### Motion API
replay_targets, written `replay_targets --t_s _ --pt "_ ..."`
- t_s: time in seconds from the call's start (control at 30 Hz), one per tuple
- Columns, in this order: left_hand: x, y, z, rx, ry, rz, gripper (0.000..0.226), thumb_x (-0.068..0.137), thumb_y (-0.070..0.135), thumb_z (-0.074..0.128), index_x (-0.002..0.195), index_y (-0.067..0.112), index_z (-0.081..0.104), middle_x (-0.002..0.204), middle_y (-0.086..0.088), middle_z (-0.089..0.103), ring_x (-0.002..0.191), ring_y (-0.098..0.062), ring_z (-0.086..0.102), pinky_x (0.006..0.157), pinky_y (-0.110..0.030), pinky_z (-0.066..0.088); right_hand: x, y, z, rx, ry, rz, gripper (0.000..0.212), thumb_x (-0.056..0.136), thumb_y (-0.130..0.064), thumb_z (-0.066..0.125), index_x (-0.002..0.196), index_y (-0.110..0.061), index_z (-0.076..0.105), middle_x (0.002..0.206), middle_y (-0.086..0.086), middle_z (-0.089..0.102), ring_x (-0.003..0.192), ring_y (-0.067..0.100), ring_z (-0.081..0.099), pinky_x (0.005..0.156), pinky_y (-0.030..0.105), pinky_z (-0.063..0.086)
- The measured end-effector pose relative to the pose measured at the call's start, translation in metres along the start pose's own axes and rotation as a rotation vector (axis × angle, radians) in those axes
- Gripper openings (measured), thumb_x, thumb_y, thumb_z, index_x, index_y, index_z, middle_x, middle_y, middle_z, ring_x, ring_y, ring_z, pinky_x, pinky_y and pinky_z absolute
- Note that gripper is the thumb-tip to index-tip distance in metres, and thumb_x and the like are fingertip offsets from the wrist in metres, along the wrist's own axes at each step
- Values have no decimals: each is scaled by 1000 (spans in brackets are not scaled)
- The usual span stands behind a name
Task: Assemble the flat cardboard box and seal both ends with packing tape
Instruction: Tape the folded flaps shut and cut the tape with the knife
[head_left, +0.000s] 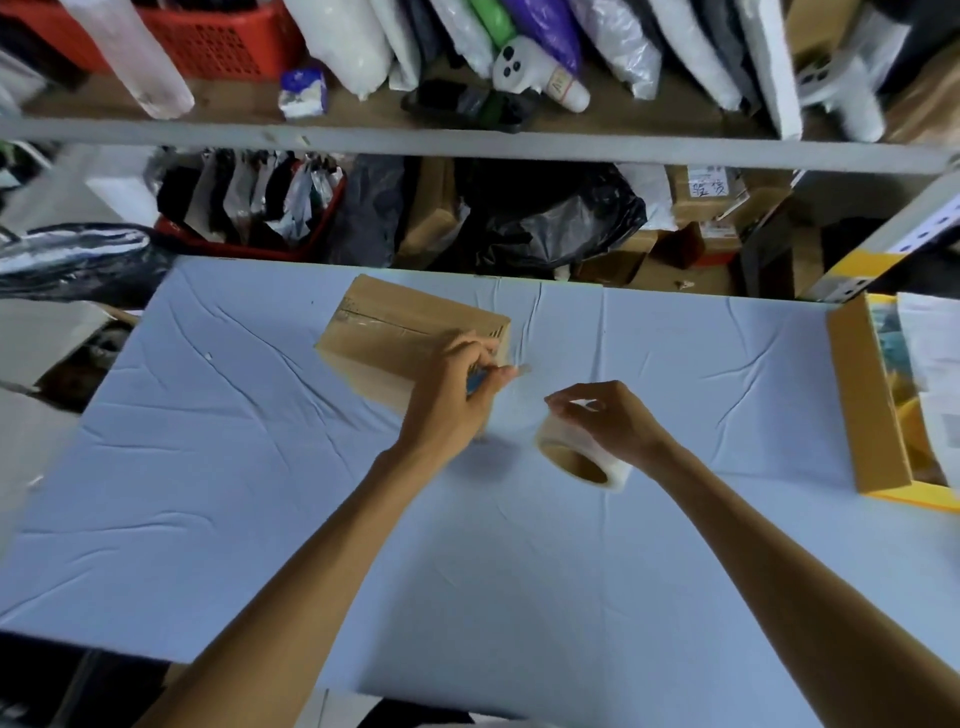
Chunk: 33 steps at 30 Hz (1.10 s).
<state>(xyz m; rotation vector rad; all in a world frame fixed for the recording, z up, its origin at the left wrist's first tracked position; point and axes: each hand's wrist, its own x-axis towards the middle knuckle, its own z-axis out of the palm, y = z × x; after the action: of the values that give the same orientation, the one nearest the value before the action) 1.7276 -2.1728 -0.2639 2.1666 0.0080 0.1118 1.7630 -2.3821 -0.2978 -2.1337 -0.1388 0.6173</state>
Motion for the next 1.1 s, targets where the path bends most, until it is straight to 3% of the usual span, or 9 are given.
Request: replay_targets --t_s 0.2,0.33,0.43,0.57,0.67,0.73,0.83,1.03,1.1 --pt "9 -8 5 163 22 26 20 86 17 68 74 3 60 117 1 65 116 2 45 81 -1 34 -3 16 -15 -4 -155 -33 34 90 -26 61 124 -29 63 119 -7 63 110 13 57 95 28 43" --pt "8 -9 10 168 9 44 16 84 16 70 78 1 67 116 -1 68 121 -3 47 93 -23 44 11 28 -17 -112 -141 193 45 72 -51 74 113 -32 68 111 -3 65 104 18 61 86 30 45" --pt "3 -2 17 158 -7 37 13 84 14 70 86 1 70 118 -5 67 128 -15 49 99 -28 43 18 34 -17 -203 -93 293 52 63 -59 77 103 -27 70 106 -2 62 103 21 59 88 34 46" --pt "4 0 11 203 35 6 15 84 15 69 77 3 64 120 -3 66 130 -14 47 96 -23 40 12 23 -21 -179 -112 93 31 74 -50 72 100 -33 71 109 -4 64 105 18 57 95 37 45" --pt "6 6 9 223 40 1 16 84 14 69 76 3 60 120 -4 65 128 -10 46 86 -5 34 5 18 -25 -123 -149 -35 11 85 -37 66 92 -31 72 101 -10 69 98 13 60 84 24 44" --pt "8 12 13 220 53 -8 17 83 12 68 74 5 56 116 -5 65 126 -11 47 79 3 31 1 18 -26 -40 -132 -34 15 90 -34 60 91 -28 74 94 -13 69 88 8 61 74 15 41" --pt "10 17 14 213 88 -20 23 83 12 68 69 1 54 107 -6 67 121 -14 52 76 -7 33 -1 15 -23 41 -129 24 29 93 -42 53 88 -26 76 91 -11 71 79 5 61 69 17 42" --pt "4 18 14 374 217 7 26 82 19 69 65 11 51 85 -2 66 97 -20 62 70 -35 50 2 16 -11 6 -69 15 28 91 -43 53 82 -32 77 96 -9 73 89 11 63 80 25 47" --pt "2 17 15 383 210 24 25 81 17 70 65 8 53 91 -2 63 93 -18 59 72 -27 47 1 16 -11 13 -66 17 28 91 -43 53 82 -32 77 95 -7 73 89 12 63 79 26 48"
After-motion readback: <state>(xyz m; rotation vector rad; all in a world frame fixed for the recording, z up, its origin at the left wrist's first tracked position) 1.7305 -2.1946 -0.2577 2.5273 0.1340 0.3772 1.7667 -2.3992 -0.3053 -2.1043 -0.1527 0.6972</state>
